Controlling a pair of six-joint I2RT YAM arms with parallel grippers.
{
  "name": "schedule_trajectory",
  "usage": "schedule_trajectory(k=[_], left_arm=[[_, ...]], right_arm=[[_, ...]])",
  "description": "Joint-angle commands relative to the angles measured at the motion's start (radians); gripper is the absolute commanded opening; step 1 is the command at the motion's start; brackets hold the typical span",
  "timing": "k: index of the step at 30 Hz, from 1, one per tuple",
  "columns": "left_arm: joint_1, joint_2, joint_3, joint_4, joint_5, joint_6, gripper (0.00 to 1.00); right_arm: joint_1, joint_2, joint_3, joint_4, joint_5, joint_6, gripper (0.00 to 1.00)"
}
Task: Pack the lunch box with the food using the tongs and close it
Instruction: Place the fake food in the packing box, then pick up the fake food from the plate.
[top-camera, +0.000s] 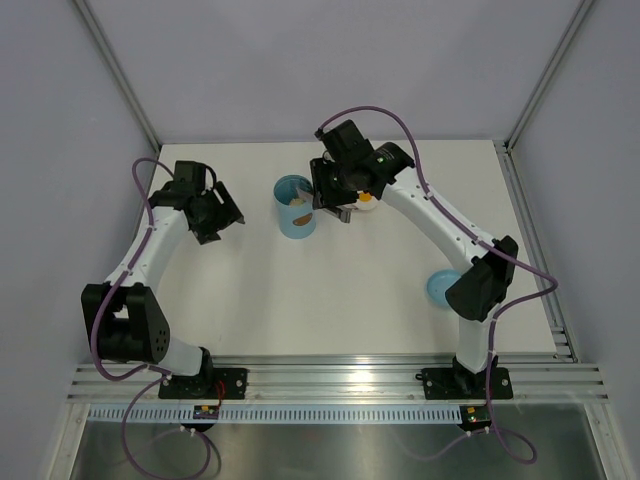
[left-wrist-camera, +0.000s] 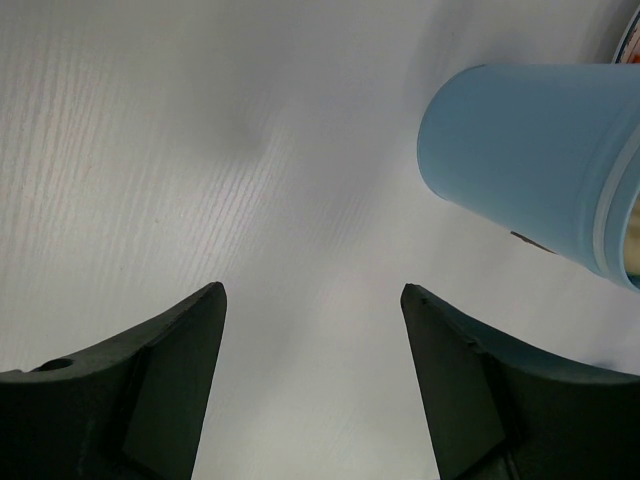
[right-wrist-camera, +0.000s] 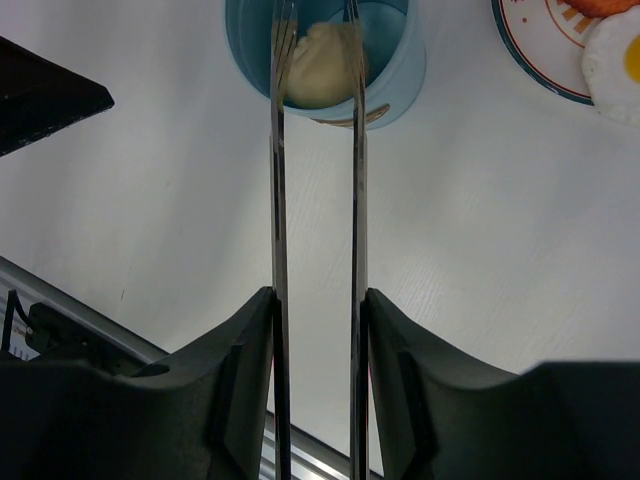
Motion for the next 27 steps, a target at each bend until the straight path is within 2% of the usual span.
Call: schedule_trajectory(k=[1,11,17,20,27], left_arm=[[0.006,-0.025,-0.007,0.034,0.005,0.010,0.75],[0.006,-0.033,-0.008,0.036,0.003,0.011,0.75],[0.006,-0.045,-0.002,0.026,-0.003,0.018,0.75],[0.006,-0.056,-0.001,0.023,-0.009,0.022,0.75],[0.006,-0.068,-0.002,0.017,-0.014,0.025,0.75]], right_arm=[[0.008,0.008,0.030,0.009,-0.017,-0.015,0.47],[0.008,-0.027,0.071,0.026,0.015,-0.013,0.49],[-0.033,-0.088,0.099,0.026,0.097,0.005,0.49],[-0.091,-0.131,0.015,0.061,0.078,0.025,0.49],[-0.291,-0.302,-0.352,0.181,-0.010,0.103,0.49]])
